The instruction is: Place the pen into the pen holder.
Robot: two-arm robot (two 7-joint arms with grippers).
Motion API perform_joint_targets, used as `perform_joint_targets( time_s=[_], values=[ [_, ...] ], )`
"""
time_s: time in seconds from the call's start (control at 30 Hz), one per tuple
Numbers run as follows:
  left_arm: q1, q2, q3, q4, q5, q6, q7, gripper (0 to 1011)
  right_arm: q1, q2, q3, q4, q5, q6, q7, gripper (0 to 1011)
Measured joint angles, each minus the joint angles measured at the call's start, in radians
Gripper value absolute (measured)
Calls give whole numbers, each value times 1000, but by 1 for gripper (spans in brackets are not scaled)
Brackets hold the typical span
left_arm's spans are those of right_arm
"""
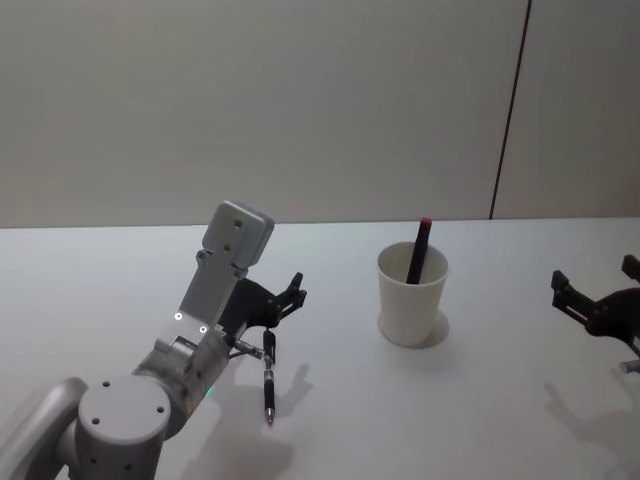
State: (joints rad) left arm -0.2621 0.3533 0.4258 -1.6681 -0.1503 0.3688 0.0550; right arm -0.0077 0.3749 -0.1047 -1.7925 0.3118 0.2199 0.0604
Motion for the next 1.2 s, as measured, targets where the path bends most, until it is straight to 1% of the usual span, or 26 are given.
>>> perform_joint_targets(
  time_s=[0.07,0.17,0.2,0.27,0.37,0.4,0.63,0.87,1.0,1.07,1.2],
  values=[
    [0,-1,-1,-2,0,12,3,1003,0,0,0,0,0,0,0,1001],
    [0,-5,-3,-7,1,48,12,1003,0,0,0,0,0,0,0,1001],
    [0,-5,-3,-7,1,48,12,1003,0,0,0,0,0,0,0,1001],
    [0,-9,-5,-13,-1,78,22,1003,0,0,0,0,0,0,0,1001],
    [1,-11,-6,-15,-4,99,28,1003,0,0,0,0,0,0,0,1001],
    [2,-14,-7,-18,-5,114,34,1003,0,0,0,0,0,0,0,1001],
    [5,-22,-8,-26,-8,159,49,1003,0,0,0,0,0,0,0,1001],
    [7,-28,-9,-30,1,194,54,1003,0,0,0,0,0,0,0,1002],
    [7,-37,-10,-33,5,228,61,1003,0,0,0,0,0,0,0,1001],
    [7,-39,-10,-34,5,234,63,1003,0,0,0,0,0,0,0,1001],
    [5,-50,-13,-37,4,270,77,1003,0,0,0,0,0,0,0,1002]
  ],
)
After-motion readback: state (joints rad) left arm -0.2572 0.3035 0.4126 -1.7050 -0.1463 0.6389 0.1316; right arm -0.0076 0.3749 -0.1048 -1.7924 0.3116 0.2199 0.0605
